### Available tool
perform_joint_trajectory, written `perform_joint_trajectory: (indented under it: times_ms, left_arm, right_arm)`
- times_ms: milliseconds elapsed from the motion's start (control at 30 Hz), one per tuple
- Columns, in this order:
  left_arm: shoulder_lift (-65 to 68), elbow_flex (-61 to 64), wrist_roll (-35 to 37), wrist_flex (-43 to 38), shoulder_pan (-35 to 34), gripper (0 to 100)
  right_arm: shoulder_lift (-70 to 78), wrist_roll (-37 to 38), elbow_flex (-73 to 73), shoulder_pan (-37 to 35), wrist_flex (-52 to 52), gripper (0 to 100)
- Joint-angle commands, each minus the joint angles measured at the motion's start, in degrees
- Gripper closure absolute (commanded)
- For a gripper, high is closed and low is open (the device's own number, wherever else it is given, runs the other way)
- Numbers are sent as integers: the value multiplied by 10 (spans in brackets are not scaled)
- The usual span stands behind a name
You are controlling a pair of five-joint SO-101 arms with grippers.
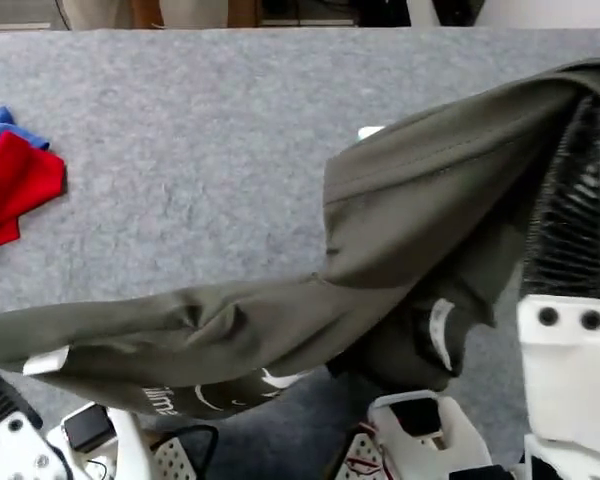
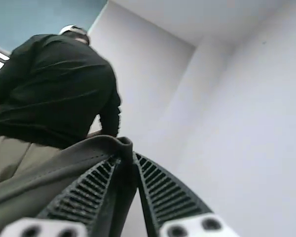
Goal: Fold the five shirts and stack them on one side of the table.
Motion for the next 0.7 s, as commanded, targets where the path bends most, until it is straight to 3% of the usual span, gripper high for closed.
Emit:
perform_joint_trajectory:
  times_ms: [0, 133, 333, 467, 667]
  left_arm:
    - [9, 67, -2, 0, 0, 982]
    - [15, 251, 1, -95, 11, 982]
    - [63, 534, 2, -392, 65, 982]
    - [138, 598, 3, -573, 71, 982]
    - [319, 564, 27, -714, 72, 982]
  right_arm:
    - [14, -4, 35, -27, 11, 997]
    - [23, -39, 129, -25, 1, 996]
    - [74, -83, 350, -6, -174, 996]
    - [133, -86, 481, 6, -341, 996]
    - [275, -87, 520, 11, -478, 996]
